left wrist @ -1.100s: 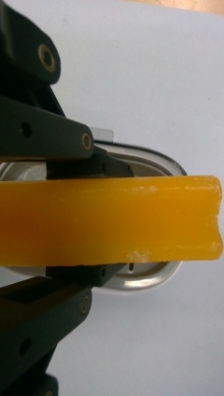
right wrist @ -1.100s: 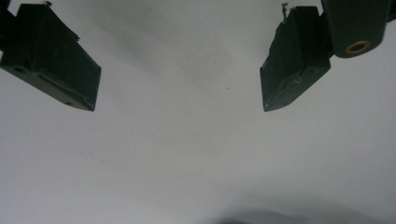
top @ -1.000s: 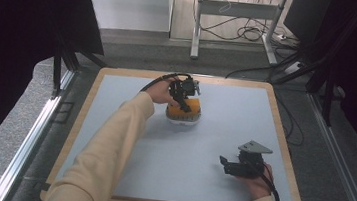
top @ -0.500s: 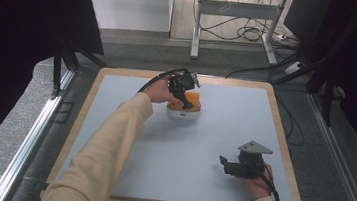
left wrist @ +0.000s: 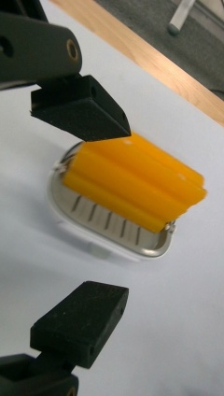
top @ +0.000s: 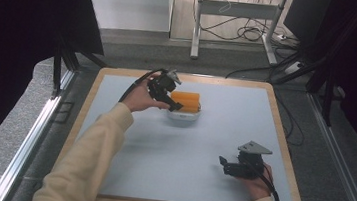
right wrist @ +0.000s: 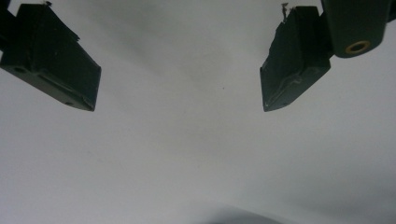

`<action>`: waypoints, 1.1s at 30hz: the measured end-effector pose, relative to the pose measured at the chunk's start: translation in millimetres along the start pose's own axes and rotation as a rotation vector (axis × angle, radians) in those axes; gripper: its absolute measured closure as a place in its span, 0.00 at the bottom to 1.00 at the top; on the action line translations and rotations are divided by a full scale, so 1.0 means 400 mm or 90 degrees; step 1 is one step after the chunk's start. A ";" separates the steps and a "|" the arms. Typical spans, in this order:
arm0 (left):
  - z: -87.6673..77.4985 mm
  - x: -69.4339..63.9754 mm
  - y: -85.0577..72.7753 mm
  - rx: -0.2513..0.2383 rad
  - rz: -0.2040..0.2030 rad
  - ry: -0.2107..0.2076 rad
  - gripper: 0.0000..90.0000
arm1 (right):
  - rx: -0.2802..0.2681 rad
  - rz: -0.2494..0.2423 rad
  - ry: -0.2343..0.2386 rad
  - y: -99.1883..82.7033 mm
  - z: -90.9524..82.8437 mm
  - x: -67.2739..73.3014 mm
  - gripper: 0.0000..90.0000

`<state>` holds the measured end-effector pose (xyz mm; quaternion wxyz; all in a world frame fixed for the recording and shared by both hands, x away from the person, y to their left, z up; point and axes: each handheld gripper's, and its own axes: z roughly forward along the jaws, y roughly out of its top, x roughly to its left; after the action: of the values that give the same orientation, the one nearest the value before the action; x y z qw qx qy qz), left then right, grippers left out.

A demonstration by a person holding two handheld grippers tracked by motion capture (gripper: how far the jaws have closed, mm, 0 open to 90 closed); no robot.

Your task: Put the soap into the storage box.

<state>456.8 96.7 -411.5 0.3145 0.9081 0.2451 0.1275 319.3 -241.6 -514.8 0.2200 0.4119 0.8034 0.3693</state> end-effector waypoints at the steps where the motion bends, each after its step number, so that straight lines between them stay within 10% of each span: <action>1: -0.010 -0.006 -0.015 -0.006 -0.010 0.003 0.22 | -0.001 -0.001 -0.001 0.000 -0.001 0.000 0.14; 18: -0.148 -0.148 -0.272 -0.082 -0.128 0.026 0.23 | 0.008 0.002 -0.008 -0.003 0.002 0.002 0.14; 33: -0.154 -0.202 -0.422 -0.087 -0.177 0.039 0.23 | 0.008 -0.010 -0.007 -0.003 0.007 0.005 0.14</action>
<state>303.0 200.7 -477.1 0.3828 0.8376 0.3685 0.1273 319.2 -239.2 -517.6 0.2248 0.4090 0.8077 0.3603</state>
